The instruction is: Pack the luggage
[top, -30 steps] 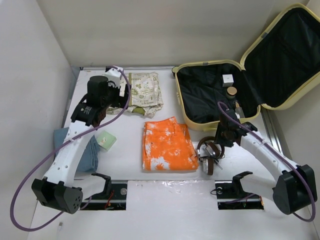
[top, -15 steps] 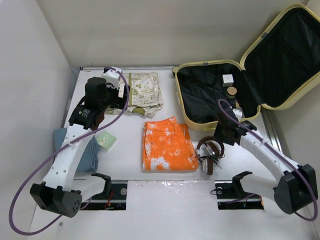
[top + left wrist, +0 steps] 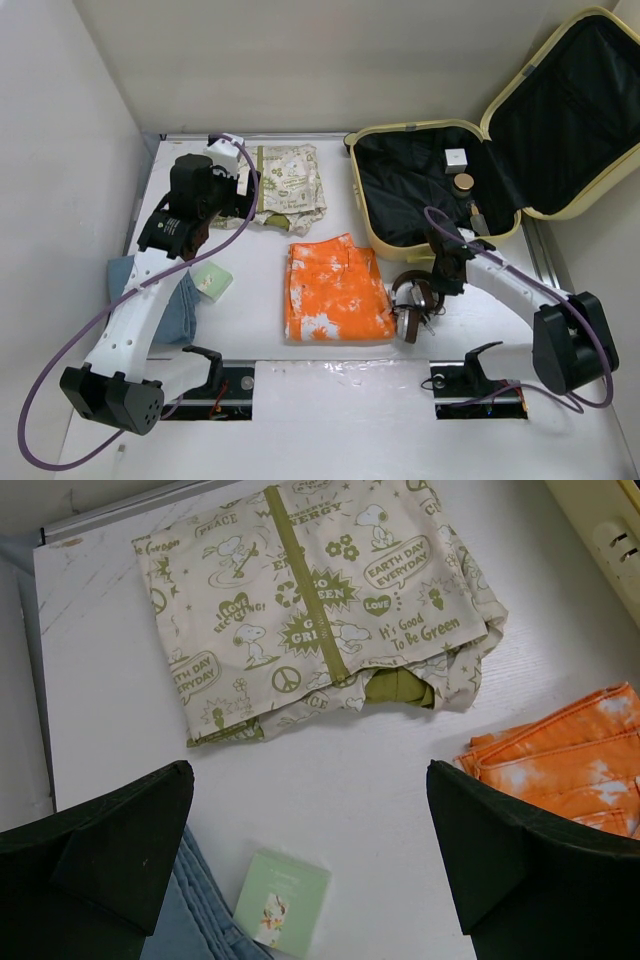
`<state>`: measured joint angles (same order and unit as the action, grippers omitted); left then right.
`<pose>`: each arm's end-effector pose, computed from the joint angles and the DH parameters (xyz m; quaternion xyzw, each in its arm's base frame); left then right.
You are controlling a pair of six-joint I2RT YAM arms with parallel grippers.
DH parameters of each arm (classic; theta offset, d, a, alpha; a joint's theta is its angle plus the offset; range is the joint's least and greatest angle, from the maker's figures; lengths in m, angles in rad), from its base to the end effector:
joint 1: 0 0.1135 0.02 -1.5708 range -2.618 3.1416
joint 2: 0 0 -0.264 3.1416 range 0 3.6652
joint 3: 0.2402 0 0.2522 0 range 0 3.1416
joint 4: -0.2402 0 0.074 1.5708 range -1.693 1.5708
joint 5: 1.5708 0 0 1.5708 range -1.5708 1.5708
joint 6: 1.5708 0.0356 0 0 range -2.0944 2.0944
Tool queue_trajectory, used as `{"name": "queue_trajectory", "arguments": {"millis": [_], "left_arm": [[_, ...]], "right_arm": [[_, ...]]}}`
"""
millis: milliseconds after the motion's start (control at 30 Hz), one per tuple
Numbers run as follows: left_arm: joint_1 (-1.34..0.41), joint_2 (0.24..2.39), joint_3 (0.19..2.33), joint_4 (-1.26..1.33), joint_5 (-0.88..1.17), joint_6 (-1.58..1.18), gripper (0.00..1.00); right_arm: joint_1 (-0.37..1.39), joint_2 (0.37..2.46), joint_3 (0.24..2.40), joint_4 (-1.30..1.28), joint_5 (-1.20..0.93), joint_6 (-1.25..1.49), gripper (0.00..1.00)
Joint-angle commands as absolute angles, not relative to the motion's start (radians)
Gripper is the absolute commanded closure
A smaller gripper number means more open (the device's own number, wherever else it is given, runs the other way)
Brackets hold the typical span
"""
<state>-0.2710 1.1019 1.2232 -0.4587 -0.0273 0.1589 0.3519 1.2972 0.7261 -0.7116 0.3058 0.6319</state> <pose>0.2315 -0.0633 0.4019 0.1663 0.7986 -0.0213 0.5780 0.2082 0.0650 0.1822 0.1581 0.9655 -0.0659 0.1962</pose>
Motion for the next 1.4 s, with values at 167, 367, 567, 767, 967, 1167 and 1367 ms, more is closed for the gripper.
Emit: {"name": "queue_trajectory", "arguments": {"millis": [167, 367, 567, 767, 967, 1167, 1367], "left_arm": [[-0.264, 1.074, 1.227, -0.430, -0.035, 0.149, 0.00], [-0.264, 1.065, 1.227, -0.430, -0.035, 0.149, 0.00], [-0.264, 1.074, 1.227, -0.430, -0.035, 0.149, 0.00], [-0.264, 1.083, 1.227, -0.430, -0.035, 0.158, 0.00], [-0.264, 1.092, 1.227, -0.430, -0.044, 0.158, 0.00], [-0.233, 1.130, 1.236, -0.430, -0.090, 0.178, 0.00], [-0.223, 1.179, 1.246, -0.430, -0.150, 0.198, 0.00]], "right_arm": [[0.383, 1.307, 0.727, -0.637, 0.279, 0.617, 1.00], [0.541, 1.295, 0.799, -0.736, 0.320, 0.629, 1.00], [0.683, 1.198, 0.980, -0.905, 0.442, 0.703, 1.00], [0.771, 1.140, 1.099, -0.859, 0.383, 0.496, 1.00], [0.740, 1.144, 1.335, -0.810, 0.423, 0.330, 1.00], [0.514, 1.331, 1.587, -0.662, 0.330, 0.074, 1.00], [0.293, 1.632, 1.793, -0.480, 0.192, -0.129, 1.00]]}}
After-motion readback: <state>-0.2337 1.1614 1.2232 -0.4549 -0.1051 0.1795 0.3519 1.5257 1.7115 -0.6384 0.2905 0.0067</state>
